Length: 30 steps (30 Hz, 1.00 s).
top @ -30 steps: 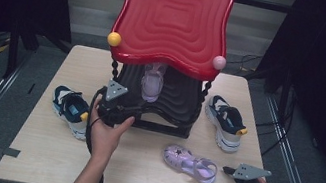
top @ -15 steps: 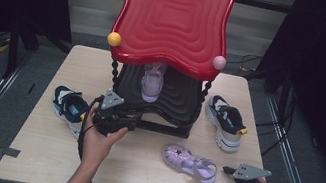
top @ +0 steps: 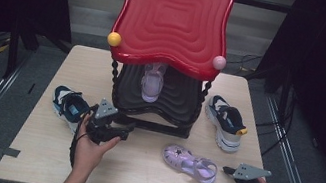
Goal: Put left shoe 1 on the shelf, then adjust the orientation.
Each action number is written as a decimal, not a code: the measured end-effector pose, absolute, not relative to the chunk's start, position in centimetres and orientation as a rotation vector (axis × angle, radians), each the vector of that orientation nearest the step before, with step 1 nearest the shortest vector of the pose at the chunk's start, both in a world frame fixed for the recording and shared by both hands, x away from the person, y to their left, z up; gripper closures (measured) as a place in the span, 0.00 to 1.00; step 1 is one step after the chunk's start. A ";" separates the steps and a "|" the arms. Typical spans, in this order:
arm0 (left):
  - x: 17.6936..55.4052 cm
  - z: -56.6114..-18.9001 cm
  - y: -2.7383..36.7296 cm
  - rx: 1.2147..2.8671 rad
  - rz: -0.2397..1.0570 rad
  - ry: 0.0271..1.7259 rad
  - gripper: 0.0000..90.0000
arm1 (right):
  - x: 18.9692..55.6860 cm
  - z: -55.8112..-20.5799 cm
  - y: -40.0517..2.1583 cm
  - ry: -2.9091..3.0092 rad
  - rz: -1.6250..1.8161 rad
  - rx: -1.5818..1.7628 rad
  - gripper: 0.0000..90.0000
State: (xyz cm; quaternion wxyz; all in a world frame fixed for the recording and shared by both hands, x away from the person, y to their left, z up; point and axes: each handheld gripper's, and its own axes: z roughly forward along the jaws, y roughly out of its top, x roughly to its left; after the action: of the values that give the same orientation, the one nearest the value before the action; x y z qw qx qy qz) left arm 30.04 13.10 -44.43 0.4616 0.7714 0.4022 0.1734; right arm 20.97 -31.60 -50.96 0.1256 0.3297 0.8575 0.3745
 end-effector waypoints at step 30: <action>28.1 -50.6 12.5 2.133 0.300 0.928 0.30 | 21.1 -50.9 -31.5 2.498 1.101 0.949 0.18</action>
State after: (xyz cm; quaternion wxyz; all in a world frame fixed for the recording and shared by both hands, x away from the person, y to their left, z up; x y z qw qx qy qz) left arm 28.06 12.50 -50.58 0.3877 0.8383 0.3646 0.1180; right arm 21.08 -31.46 -50.92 0.1256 0.3257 0.8575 0.3779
